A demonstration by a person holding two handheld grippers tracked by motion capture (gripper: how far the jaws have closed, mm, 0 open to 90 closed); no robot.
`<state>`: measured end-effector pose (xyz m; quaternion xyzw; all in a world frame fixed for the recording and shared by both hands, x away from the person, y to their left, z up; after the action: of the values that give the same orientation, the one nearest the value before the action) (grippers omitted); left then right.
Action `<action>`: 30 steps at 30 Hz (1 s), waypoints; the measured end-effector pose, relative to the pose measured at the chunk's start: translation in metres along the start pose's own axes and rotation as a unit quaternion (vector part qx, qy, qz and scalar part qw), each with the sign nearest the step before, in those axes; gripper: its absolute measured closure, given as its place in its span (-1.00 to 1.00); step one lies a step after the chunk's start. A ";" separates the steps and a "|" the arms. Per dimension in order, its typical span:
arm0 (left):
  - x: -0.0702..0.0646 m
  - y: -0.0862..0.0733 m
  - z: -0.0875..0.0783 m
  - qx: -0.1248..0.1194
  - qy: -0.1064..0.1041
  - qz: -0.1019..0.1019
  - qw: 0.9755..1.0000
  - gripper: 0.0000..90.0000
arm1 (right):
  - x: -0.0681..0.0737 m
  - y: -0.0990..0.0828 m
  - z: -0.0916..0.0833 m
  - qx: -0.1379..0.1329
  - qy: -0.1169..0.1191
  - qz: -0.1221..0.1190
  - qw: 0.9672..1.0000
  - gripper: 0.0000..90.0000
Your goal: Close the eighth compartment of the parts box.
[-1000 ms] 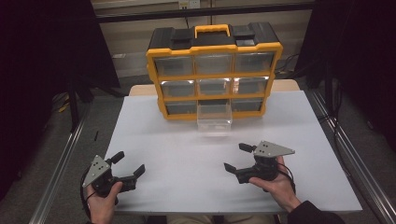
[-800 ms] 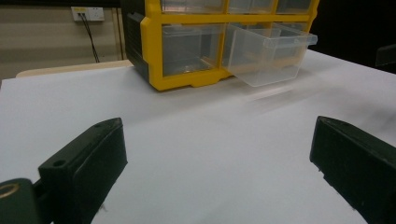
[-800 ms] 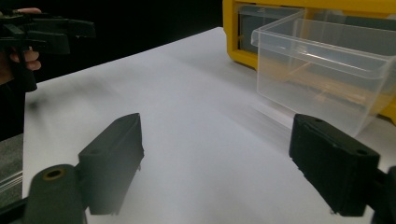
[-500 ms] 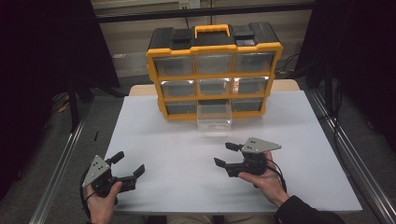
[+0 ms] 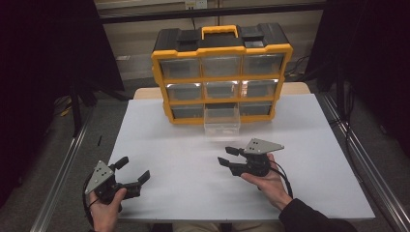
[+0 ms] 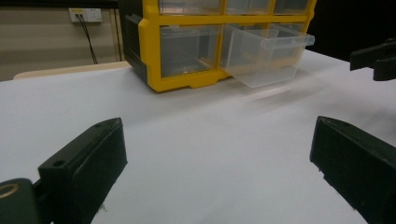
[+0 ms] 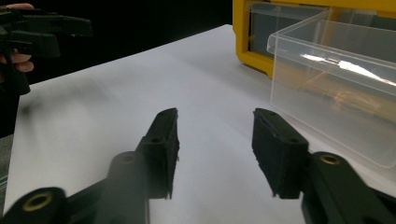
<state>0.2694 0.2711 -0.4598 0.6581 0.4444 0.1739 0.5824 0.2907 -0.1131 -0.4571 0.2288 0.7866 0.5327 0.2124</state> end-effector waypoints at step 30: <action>-0.001 -0.001 0.001 0.004 -0.002 0.003 1.000 -0.92 | -0.018 -0.006 0.020 0.016 0.005 0.000 1.000 1.00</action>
<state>0.2690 0.2699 -0.4605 0.6620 0.4420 0.1728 0.5801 0.3155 -0.1111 -0.4680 0.2295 0.7962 0.5210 0.2049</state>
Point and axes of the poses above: each handheld gripper's, and its own axes: z roughly forward along the jaws, y roughly out of its top, x roughly to its left, the point moved 3 cm from there along z, roughly forward along the jaws, and after that the axes turned 13 degrees about -z, right-handed, at the moved point
